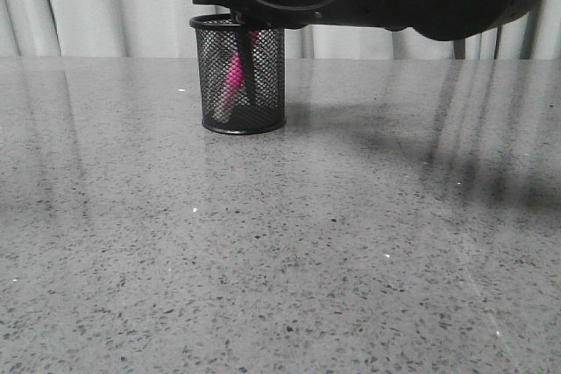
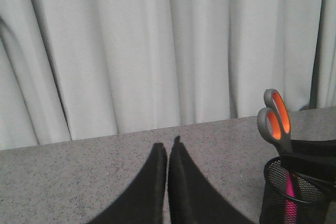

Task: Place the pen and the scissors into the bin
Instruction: 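Lower the scissors blades-first into the mesh cup, then open the right gripper and withdraw it upward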

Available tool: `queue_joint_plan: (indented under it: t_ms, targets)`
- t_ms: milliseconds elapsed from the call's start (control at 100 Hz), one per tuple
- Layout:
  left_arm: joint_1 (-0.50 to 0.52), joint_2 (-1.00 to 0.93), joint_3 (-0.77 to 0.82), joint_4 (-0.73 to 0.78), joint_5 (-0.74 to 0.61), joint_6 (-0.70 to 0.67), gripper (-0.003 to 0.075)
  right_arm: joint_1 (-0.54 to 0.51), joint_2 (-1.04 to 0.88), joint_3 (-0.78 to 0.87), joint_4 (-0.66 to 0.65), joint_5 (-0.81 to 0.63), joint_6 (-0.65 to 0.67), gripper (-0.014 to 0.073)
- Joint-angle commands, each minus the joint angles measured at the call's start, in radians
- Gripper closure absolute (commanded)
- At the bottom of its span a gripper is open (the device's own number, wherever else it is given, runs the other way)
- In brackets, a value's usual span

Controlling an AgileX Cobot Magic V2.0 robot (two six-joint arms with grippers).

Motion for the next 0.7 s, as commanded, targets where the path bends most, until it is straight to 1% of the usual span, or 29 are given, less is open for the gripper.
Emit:
queue_joint_plan:
  t_ms: [0, 50, 120, 190, 310, 400, 450, 690]
  targets:
    - [-0.001, 0.005, -0.025, -0.028, -0.046, -0.008, 0.0742, -0.001, -0.038, -0.027, -0.008, -0.071, -0.002, 0.0658]
    - [-0.001, 0.005, -0.025, -0.028, -0.046, -0.008, 0.0742, -0.001, -0.038, -0.027, -0.008, -0.073, -0.002, 0.0655]
    - [-0.001, 0.011, -0.025, -0.028, -0.046, -0.008, 0.0742, -0.001, -0.038, -0.027, -0.008, -0.076, -0.002, 0.0613]
    - [-0.001, 0.014, -0.025, -0.028, -0.046, -0.008, 0.0742, -0.001, -0.038, -0.027, -0.008, -0.085, -0.002, 0.0527]
    - [-0.001, 0.014, -0.025, -0.028, -0.046, -0.008, 0.0742, -0.001, -0.038, -0.024, -0.008, -0.113, -0.002, 0.033]
    - [-0.001, 0.014, -0.025, -0.028, -0.046, -0.008, 0.0742, -0.001, -0.038, -0.022, -0.008, -0.14, -0.002, 0.0242]
    - [-0.001, 0.014, -0.025, -0.028, -0.046, -0.008, 0.0742, -0.001, -0.04, -0.022, -0.008, -0.15, -0.002, 0.0228]
    - [-0.001, 0.014, -0.025, -0.028, -0.046, -0.008, 0.0742, -0.001, -0.053, -0.017, -0.011, -0.173, -0.002, 0.0228]
